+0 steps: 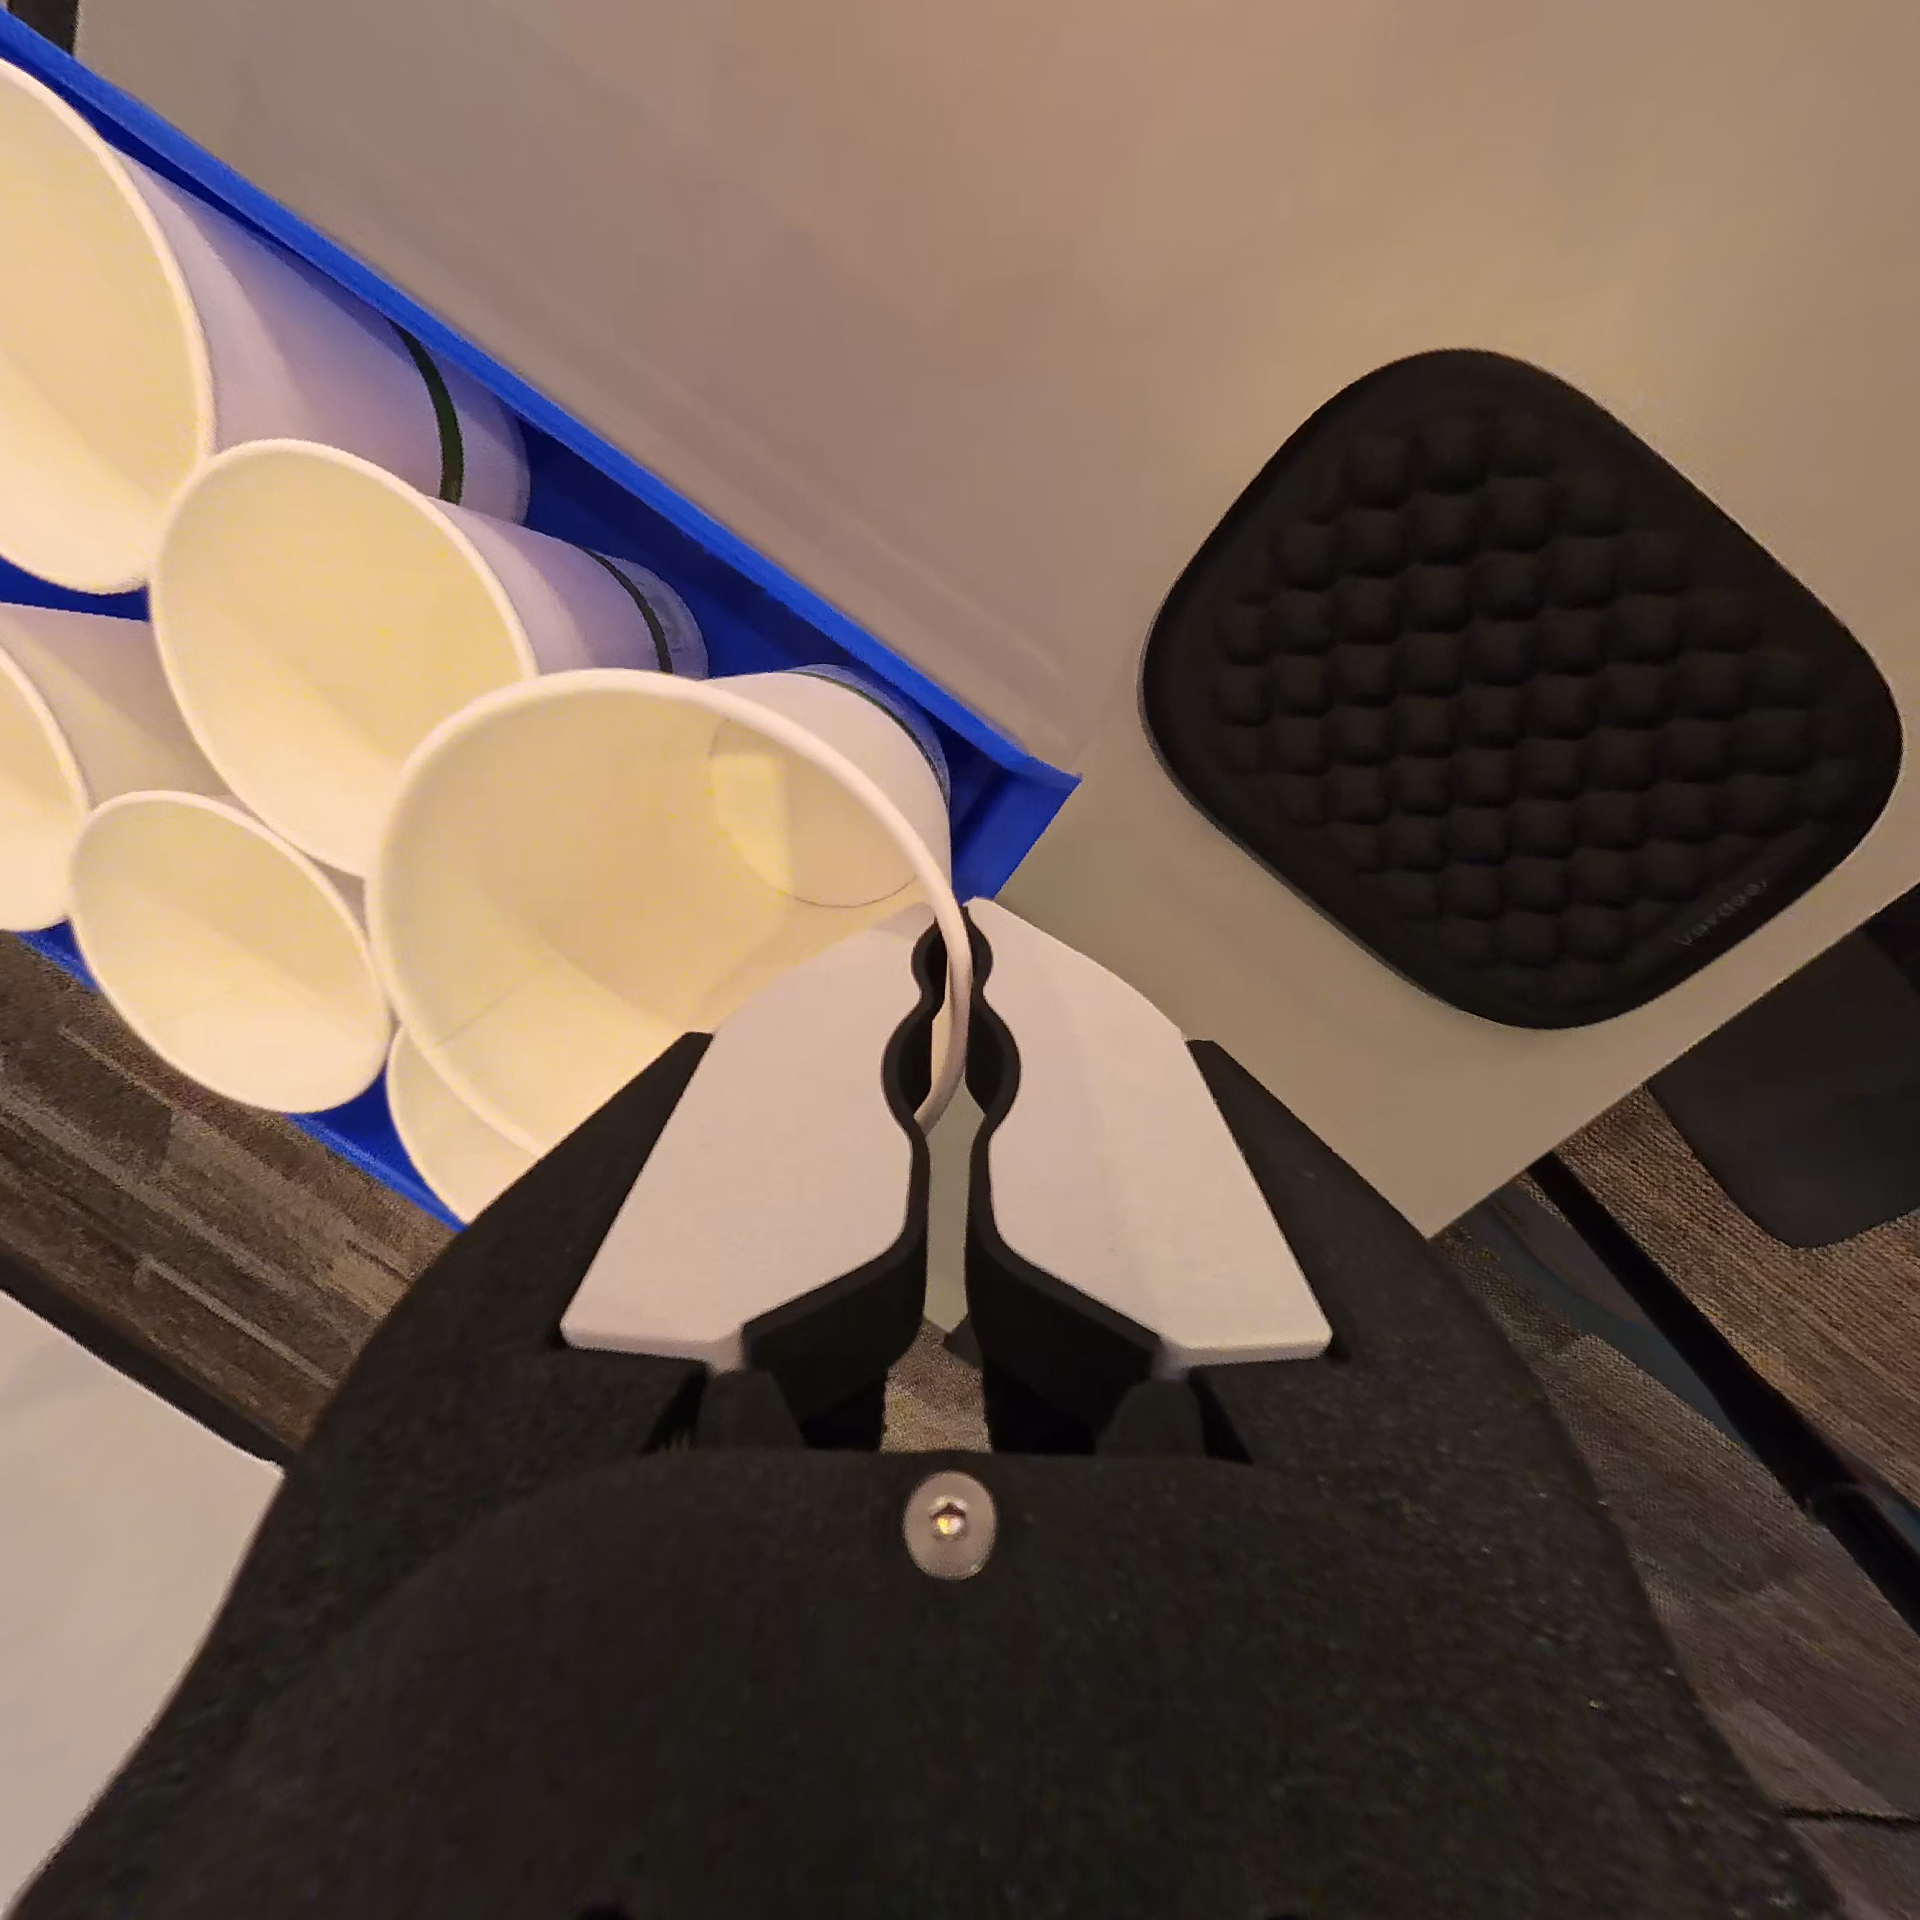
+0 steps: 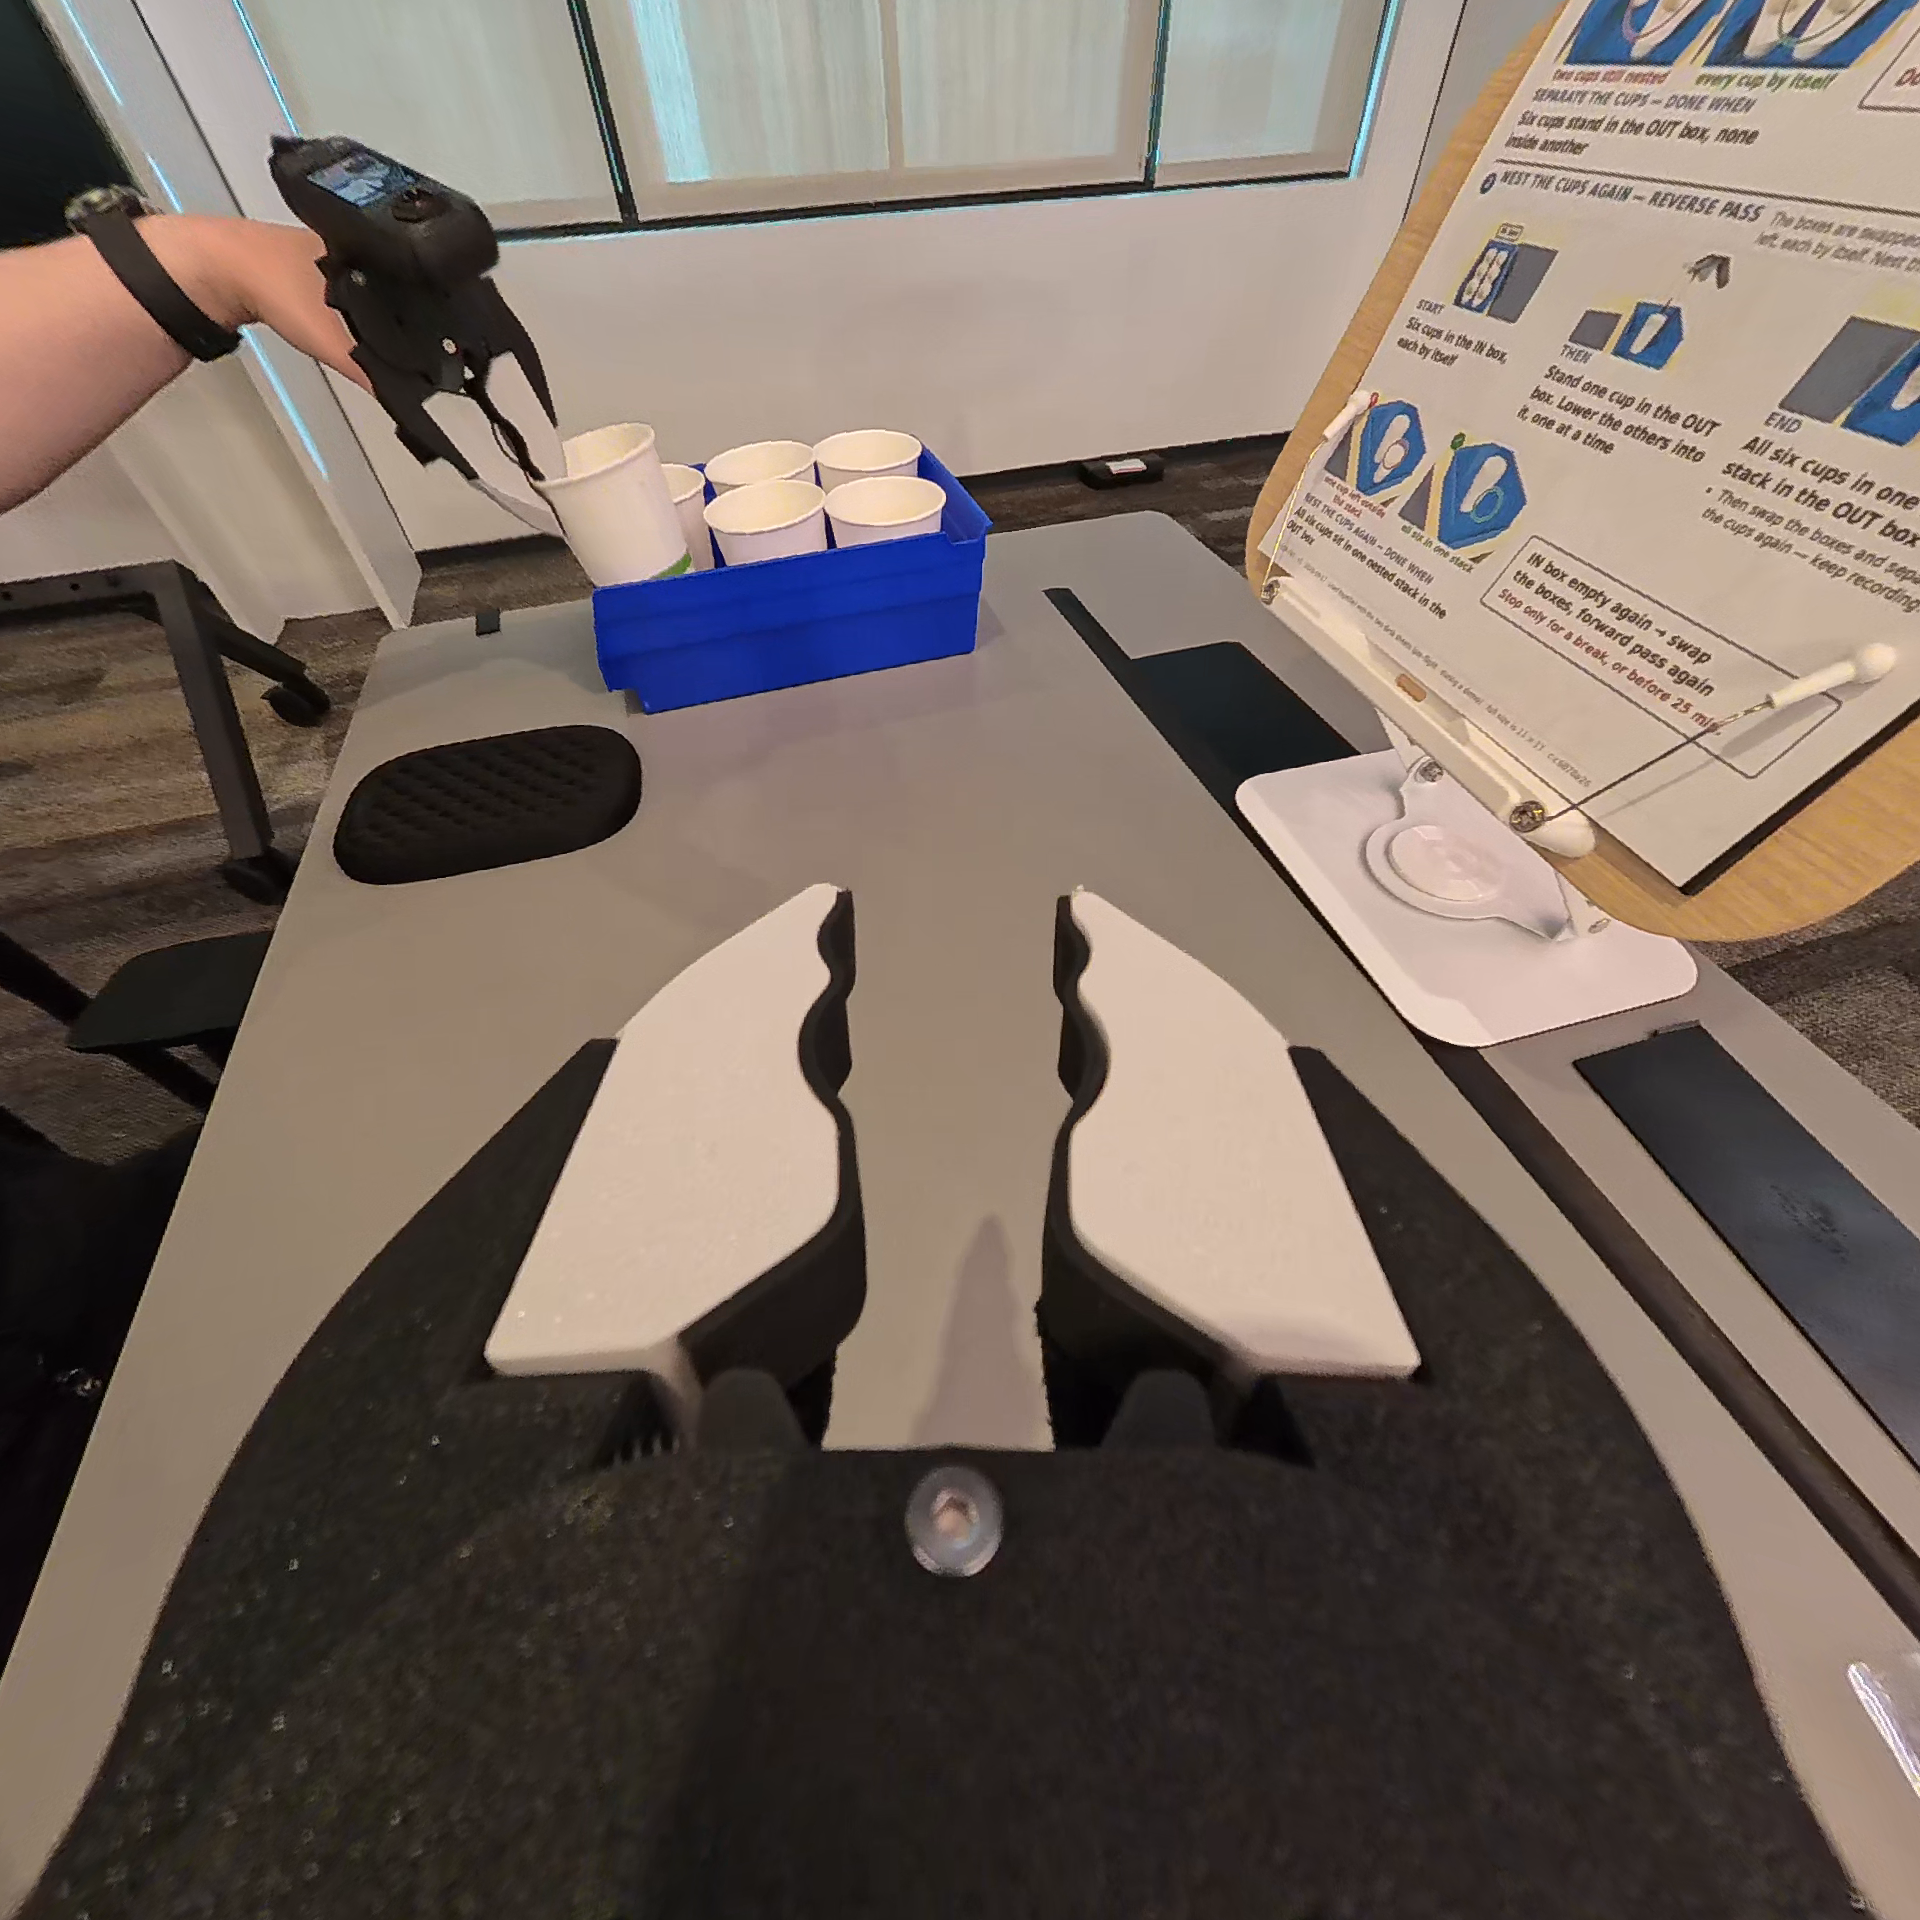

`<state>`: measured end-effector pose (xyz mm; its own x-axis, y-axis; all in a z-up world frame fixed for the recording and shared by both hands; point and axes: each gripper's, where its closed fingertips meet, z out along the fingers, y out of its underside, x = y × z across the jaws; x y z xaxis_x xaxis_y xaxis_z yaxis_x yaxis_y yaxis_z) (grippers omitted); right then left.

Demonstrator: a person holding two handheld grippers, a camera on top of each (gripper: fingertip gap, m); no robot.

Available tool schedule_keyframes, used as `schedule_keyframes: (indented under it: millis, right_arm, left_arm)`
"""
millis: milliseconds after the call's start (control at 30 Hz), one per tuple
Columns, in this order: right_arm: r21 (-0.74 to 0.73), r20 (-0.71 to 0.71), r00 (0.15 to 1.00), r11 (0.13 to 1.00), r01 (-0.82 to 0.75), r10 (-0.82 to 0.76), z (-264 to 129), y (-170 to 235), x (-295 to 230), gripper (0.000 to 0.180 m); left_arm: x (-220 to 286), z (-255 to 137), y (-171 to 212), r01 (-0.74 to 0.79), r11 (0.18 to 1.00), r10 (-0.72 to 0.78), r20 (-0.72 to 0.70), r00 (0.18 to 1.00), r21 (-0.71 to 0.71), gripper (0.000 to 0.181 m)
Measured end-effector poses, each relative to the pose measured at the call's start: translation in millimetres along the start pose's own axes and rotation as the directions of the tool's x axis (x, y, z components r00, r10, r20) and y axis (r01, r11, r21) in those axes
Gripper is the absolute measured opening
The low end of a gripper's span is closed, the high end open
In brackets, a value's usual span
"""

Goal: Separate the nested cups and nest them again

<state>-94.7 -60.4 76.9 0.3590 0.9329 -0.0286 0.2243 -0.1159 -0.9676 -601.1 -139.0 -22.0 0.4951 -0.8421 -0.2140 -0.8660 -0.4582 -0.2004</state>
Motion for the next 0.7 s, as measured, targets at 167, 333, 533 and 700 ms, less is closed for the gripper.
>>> schedule_keyframes:
  millis: [167, 333, 533, 700]
  right_arm:
    - [-0.019, 0.003, 1.0, 1.0, -0.007, 0.007, 3.9, 5.3, 2.5, 0.036]
    - [-0.058, -0.003, 1.0, 0.998, -0.008, 0.007, 9.9, 13.2, 5.0, 0.036]
    - [-0.101, -0.009, 1.0, 0.995, 0.016, -0.017, 19.5, 19.2, 4.1, 0.037]
    - [0.011, -0.065, 0.991, 0.993, 0.115, -0.114, 33.0, -8.0, -0.8, 0.032]
  left_arm:
    - [-0.4, -16.7, -1.4, -0.015, 1.0, 0.015, 0.022, 1.0, -0.006, 0.0]
    - [-0.8, -39.2, -7.9, -0.053, 0.998, 0.054, 0.054, 0.997, -0.026, 0.0]
    - [-1.1, -78.6, -35.1, -0.137, 0.99, 0.14, 0.122, 0.983, -0.03, 0.0]
    - [22.9, -104.5, -98.0, -0.267, 0.961, 0.259, 0.113, 0.959, 0.067, 0.0]
